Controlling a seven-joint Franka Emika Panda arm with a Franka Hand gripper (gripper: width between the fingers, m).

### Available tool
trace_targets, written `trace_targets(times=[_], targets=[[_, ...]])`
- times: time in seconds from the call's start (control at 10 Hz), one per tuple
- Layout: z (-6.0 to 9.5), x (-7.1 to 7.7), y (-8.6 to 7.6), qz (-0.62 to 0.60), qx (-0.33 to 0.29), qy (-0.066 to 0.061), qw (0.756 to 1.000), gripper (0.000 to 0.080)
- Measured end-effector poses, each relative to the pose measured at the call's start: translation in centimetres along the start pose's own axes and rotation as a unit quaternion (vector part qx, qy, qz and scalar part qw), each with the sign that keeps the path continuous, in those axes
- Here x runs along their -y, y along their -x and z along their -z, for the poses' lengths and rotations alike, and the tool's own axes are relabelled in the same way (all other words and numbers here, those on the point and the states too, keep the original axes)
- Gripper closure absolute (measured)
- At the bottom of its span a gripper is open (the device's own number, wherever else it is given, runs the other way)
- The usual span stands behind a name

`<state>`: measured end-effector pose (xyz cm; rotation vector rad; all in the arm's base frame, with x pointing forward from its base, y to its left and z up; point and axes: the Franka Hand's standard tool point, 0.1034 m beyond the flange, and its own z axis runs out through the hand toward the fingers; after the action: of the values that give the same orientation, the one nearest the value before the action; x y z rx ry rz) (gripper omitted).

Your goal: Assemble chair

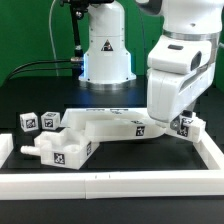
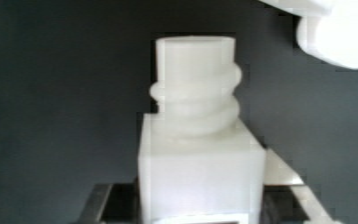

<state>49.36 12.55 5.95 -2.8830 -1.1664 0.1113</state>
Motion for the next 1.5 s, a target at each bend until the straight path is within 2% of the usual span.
trace_targets(times=[0.1,0.2,0.3,0.6,0.7,0.8,0.9,1.0,1.2,1.3,1.5], targets=[[0.2,2.3,0.6,-0.03,0.007,-0.002,1.0,0.0517],[0.3,3.0,0.5,-0.027,0.004,0.003,1.0,0.0517],[0.3,3.1,0.3,-0.024,-0.003,0.005,1.0,0.0517],[0.2,3.3,0.3,-0.042,0.0,0.003,0.999,0.0517],[0.4,4.7,0.3,-0.085,0.003,0.002,0.996,0.0517],[0.1,7.0,1.2,-0.118,0.011,-0.005,0.993,0.0517],[-0.1,8.5,1.6,-0.134,0.015,-0.012,0.991,0.0517],[0.1,9.2,1.4,-0.135,0.014,-0.01,0.991,0.0517],[0.0,9.0,1.5,-0.133,0.015,-0.011,0.991,0.0517],[-0.2,9.5,1.6,-0.153,0.017,-0.012,0.988,0.0517],[-1.4,13.5,2.1,-0.178,0.02,-0.015,0.984,0.0517]])
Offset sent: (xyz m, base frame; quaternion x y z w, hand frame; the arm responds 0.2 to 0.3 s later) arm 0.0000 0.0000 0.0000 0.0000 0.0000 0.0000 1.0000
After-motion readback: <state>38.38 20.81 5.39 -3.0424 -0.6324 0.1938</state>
